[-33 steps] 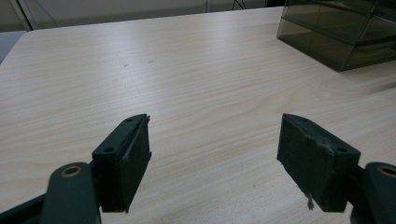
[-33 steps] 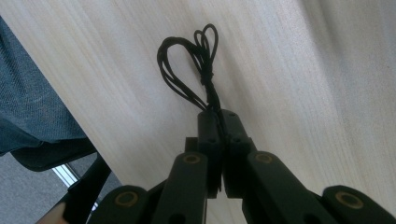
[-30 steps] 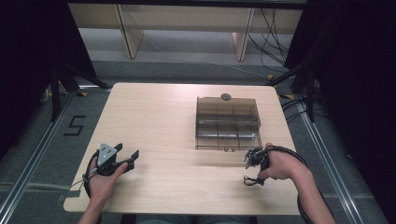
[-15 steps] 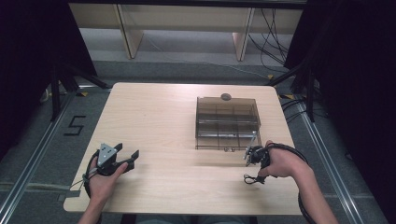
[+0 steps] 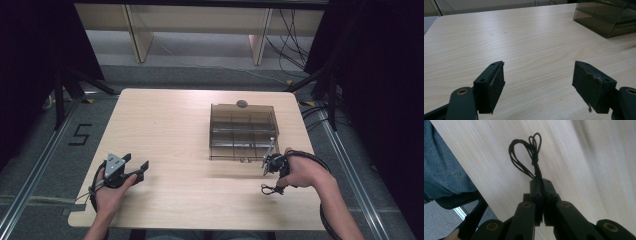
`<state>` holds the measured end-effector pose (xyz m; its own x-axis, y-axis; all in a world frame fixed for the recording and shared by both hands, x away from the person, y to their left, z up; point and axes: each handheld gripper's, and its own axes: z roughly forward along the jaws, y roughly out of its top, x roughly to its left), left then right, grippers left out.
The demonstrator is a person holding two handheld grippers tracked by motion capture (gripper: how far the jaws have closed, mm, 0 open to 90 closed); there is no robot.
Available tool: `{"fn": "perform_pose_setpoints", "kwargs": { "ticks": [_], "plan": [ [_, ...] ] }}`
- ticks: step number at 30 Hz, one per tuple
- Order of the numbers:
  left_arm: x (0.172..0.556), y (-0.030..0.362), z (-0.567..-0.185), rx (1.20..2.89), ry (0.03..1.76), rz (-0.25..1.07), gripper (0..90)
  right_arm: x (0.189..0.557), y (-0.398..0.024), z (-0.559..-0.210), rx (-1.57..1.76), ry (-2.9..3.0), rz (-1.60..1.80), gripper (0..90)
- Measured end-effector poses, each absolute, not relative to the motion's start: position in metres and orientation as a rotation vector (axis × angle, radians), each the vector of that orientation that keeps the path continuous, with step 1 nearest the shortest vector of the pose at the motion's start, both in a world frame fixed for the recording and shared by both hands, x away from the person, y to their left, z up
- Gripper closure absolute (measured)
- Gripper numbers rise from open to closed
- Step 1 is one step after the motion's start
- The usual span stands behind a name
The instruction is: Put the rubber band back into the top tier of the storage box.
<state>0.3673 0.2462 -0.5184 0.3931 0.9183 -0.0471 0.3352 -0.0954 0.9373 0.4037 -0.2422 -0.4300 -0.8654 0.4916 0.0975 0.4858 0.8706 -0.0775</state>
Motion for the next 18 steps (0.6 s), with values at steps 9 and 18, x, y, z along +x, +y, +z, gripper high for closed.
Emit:
{"fn": "perform_pose_setpoints", "kwargs": {
  "ticks": [9, 18],
  "plan": [
    [0.367, 0.245, -0.518, 1.654, 1.127, 0.724, 24.8, 0.406, -0.241, -0.425, -0.775, -2.935, 0.086, 89.3],
    [0.368, 0.244, -0.519, 1.652, 1.127, 0.722, 24.8, 0.407, -0.238, -0.417, -0.777, -2.946, 0.082, 89.3]
  ]
}}
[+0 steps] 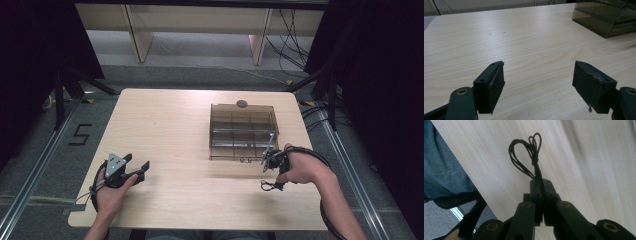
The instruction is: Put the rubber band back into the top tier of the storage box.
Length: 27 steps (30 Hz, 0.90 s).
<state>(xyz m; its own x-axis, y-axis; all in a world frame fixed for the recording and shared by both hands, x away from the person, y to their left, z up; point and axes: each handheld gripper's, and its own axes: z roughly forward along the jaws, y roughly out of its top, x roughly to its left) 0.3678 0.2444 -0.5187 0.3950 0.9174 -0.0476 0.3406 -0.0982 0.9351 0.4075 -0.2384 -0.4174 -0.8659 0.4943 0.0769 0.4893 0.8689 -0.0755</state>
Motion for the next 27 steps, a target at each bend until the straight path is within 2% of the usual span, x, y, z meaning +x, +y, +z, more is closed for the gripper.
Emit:
{"fn": "perform_pose_setpoints", "kwargs": {
  "ticks": [27],
  "plan": [
    [0.368, 0.245, -0.519, 1.645, 1.129, 0.721, 24.9, 0.418, -0.236, -0.398, -0.795, -2.966, 0.066, 89.3]
  ]
}}
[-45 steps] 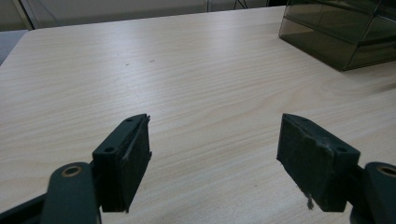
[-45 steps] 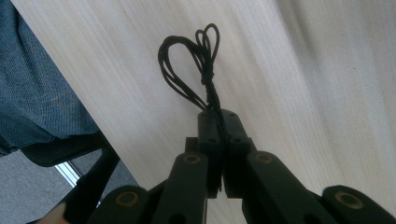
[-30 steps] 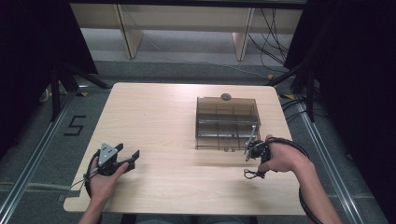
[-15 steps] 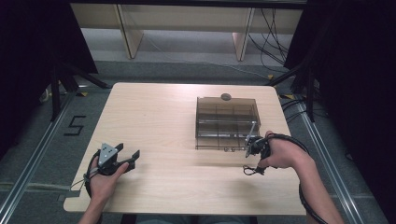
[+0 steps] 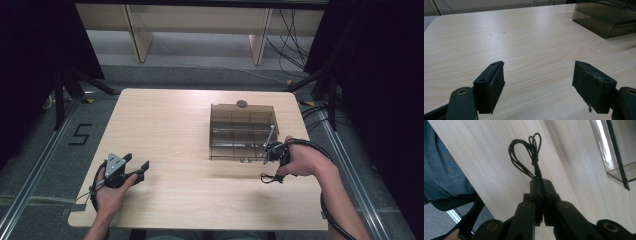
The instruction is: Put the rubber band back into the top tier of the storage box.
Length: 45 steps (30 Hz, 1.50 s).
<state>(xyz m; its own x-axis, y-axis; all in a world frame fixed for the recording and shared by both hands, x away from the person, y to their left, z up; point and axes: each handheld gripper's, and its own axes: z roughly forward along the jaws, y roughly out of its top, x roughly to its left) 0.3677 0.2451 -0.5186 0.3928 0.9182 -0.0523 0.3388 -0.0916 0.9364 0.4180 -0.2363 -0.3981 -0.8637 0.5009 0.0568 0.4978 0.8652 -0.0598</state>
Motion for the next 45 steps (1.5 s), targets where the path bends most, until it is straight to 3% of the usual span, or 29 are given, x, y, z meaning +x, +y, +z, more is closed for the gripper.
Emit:
{"fn": "perform_pose_setpoints", "kwargs": {
  "ticks": [45],
  "plan": [
    [0.368, 0.247, -0.518, 1.639, 1.12, 0.723, 24.9, 0.436, -0.234, -0.37, -0.78, -3.013, 0.026, 89.4]
  ]
}}
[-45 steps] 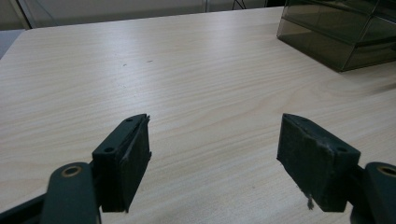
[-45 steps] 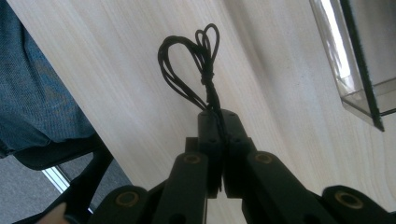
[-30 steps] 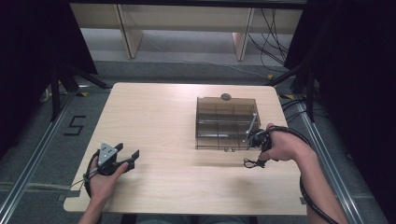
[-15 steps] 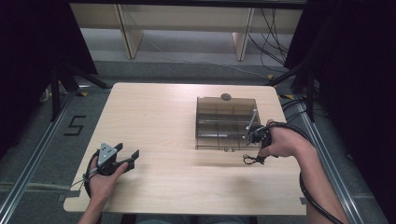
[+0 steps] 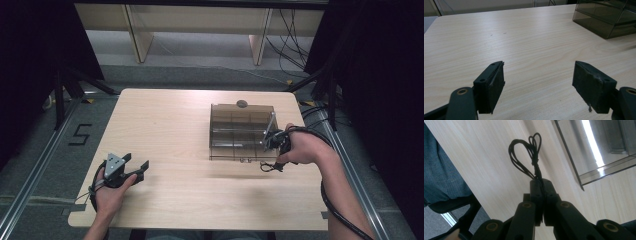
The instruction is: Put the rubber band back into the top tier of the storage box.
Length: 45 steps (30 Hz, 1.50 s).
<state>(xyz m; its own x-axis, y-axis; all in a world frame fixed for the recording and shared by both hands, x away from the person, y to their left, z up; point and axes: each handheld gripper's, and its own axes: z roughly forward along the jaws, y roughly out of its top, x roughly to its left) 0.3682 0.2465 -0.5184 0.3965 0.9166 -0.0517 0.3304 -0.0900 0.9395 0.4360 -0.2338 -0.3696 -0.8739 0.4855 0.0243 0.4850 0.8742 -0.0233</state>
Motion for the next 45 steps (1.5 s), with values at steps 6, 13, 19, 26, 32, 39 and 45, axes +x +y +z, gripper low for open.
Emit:
{"fn": "perform_pose_setpoints", "kwargs": {
  "ticks": [6, 13, 19, 26, 32, 39, 45],
  "plan": [
    [0.368, 0.247, -0.518, 1.637, 1.125, 0.724, 24.9, 0.438, -0.231, -0.366, -0.788, -3.007, 0.023, 89.3],
    [0.368, 0.247, -0.518, 1.639, 1.128, 0.724, 24.9, 0.443, -0.23, -0.361, -0.76, -3.035, 0.025, 89.4],
    [0.368, 0.247, -0.518, 1.638, 1.128, 0.724, 24.9, 0.447, -0.23, -0.359, -0.727, -3.049, 0.009, 89.4],
    [0.368, 0.247, -0.518, 1.634, 1.123, 0.722, 24.8, 0.452, -0.228, -0.355, -0.752, -3.046, 0.009, 89.4],
    [0.368, 0.247, -0.518, 1.637, 1.131, 0.723, 24.9, 0.455, -0.229, -0.354, -0.779, -3.05, 0.001, 89.3],
    [0.368, 0.247, -0.518, 1.637, 1.13, 0.722, 24.9, 0.463, -0.231, -0.356, -0.79, -3.054, -0.006, 89.4],
    [0.368, 0.247, -0.518, 1.639, 1.129, 0.722, 24.9, 0.469, -0.232, -0.355, -0.778, -3.072, -0.019, 89.3]
  ]
}}
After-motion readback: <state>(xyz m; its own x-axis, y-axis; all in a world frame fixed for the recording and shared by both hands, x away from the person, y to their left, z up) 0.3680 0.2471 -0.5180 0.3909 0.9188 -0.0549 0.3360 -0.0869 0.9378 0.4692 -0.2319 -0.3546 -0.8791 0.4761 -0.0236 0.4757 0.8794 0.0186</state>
